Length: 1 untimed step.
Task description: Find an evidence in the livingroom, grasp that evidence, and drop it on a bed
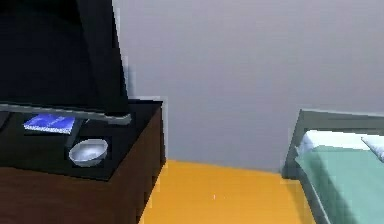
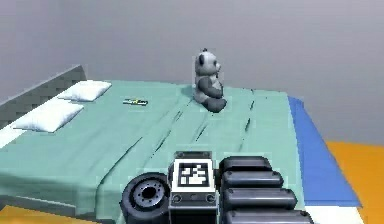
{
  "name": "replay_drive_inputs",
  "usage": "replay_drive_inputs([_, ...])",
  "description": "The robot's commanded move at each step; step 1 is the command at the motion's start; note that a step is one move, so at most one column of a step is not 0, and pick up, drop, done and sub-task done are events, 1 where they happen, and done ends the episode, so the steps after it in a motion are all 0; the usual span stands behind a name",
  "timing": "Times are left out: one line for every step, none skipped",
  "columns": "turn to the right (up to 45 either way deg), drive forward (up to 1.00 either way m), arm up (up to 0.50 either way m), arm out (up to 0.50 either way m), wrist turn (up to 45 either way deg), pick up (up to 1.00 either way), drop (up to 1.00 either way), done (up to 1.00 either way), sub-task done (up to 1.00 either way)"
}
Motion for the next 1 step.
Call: replay_drive_inputs([6.0, 0.00, 0.00, 0.00, 0.0, 0.00, 0.00, 0.00, 0.00])
